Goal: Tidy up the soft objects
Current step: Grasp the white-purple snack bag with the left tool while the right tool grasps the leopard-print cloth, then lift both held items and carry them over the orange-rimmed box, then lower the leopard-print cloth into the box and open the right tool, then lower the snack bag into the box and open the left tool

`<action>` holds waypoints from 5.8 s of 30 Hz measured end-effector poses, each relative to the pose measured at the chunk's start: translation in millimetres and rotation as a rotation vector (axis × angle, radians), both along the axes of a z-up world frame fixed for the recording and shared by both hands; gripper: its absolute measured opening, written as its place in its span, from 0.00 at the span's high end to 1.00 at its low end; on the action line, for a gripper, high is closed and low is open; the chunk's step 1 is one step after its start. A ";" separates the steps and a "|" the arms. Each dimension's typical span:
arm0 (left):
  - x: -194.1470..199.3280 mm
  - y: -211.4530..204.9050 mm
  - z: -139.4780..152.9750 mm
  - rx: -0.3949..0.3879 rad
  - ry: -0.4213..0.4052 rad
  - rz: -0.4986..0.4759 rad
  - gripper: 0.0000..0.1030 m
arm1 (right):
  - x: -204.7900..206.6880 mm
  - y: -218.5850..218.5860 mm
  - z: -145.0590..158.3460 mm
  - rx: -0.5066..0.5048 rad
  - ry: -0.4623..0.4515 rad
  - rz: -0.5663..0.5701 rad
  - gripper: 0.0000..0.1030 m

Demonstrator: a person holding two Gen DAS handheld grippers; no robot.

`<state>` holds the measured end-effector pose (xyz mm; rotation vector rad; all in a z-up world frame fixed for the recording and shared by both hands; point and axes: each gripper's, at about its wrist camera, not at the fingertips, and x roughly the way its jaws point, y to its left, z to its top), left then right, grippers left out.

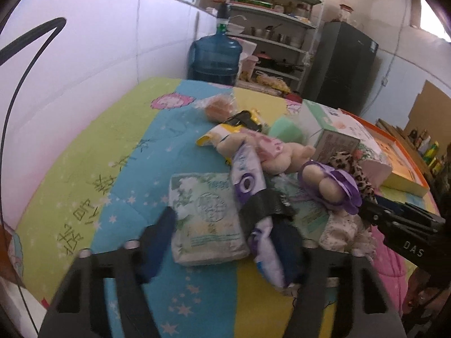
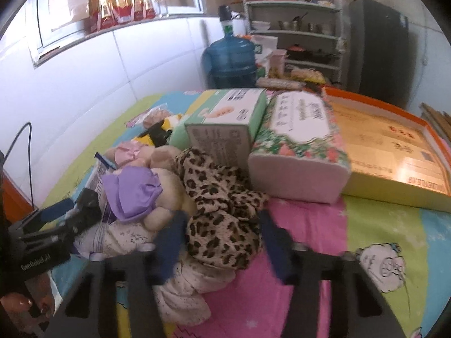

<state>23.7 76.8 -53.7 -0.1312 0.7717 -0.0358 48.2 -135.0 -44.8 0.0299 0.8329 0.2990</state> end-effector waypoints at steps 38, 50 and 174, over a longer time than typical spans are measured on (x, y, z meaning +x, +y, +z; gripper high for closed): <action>-11.2 -94.2 102.5 -0.048 -0.303 -0.302 0.90 | -52.3 -102.6 70.8 0.130 -0.236 -0.148 0.90; 34.8 -213.4 109.3 -0.091 -0.287 -0.440 0.90 | -40.3 -189.3 83.2 0.087 -0.276 -0.340 0.90; 140.9 -322.3 38.8 0.134 0.015 -0.627 0.23 | 1.9 -266.4 38.0 0.022 -0.157 -0.517 0.49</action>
